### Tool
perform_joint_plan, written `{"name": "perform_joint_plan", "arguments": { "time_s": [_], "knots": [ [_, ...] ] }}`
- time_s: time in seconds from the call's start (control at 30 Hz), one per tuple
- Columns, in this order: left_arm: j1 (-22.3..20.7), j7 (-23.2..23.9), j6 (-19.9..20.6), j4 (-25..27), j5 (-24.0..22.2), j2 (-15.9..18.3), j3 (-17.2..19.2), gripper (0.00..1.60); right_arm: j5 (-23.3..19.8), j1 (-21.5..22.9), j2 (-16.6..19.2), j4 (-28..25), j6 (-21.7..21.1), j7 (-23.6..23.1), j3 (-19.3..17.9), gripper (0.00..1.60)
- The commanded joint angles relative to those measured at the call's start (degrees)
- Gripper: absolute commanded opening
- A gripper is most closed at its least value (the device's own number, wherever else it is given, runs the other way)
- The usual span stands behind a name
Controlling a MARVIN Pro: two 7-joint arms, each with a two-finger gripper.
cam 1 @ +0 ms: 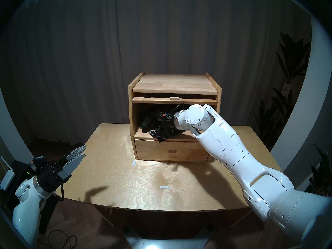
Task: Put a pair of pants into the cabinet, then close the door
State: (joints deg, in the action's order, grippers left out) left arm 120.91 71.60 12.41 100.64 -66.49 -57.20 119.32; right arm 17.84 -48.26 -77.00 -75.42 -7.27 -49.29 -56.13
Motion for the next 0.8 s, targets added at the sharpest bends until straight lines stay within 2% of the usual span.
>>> {"name": "perform_joint_plan", "arguments": {
  "time_s": [0.0, 0.13, 0.27, 0.37, 0.43, 0.47, 0.53, 0.57, 0.63, 0.77],
  "knots": [
    [0.0, 0.1, 0.1, 0.7, -0.2, 0.1, 0.3, 1.6, 0.5, -2.3, 3.9, -7.3, -3.4, 0.8, -2.3, 0.06],
    [0.0, 0.1, 0.1, 0.7, -0.2, 0.0, 0.3, 1.6, 2.7, -3.1, 4.2, -7.5, -5.9, 4.3, -3.0, 0.0],
    [0.0, 0.1, 0.1, 0.7, -0.2, 0.0, 0.3, 1.6, 7.0, 0.3, 1.1, 1.5, -2.9, 8.3, -2.0, 0.0],
    [0.0, 0.1, 0.1, 0.7, -0.2, 0.0, 0.3, 1.6, 8.3, 1.0, 0.5, 3.3, -3.6, 10.3, -1.4, 0.0],
    [0.0, 0.1, 0.1, 0.6, -0.2, 0.1, 0.3, 1.6, 10.1, 3.0, -0.5, 7.8, -2.3, 12.1, -0.5, 0.0],
    [0.0, 0.1, 0.1, 0.6, -0.2, 0.1, 0.2, 1.6, 10.6, 2.2, -0.2, 6.5, -4.0, 12.6, -1.0, 0.0],
    [-0.1, 0.1, 0.0, 0.6, -0.2, 0.1, 0.2, 1.6, 11.4, 3.2, -0.9, 9.4, -3.3, 14.3, -0.6, 0.0],
    [-0.1, 0.1, 0.0, 0.6, -0.2, 0.1, 0.2, 1.6, 11.5, 2.7, -0.7, 8.6, -3.8, 14.6, -0.7, 0.0],
    [-0.1, 0.1, 0.0, 0.6, -0.2, 0.1, 0.2, 1.6, 12.1, 4.3, -2.0, 11.9, -2.7, 16.4, -0.3, 0.0],
    [0.0, 0.1, 0.1, 0.7, -0.2, 0.1, 0.3, 1.6, 12.1, 5.7, -3.2, 14.9, -0.7, 18.8, -0.1, 0.0]
  ]
}}
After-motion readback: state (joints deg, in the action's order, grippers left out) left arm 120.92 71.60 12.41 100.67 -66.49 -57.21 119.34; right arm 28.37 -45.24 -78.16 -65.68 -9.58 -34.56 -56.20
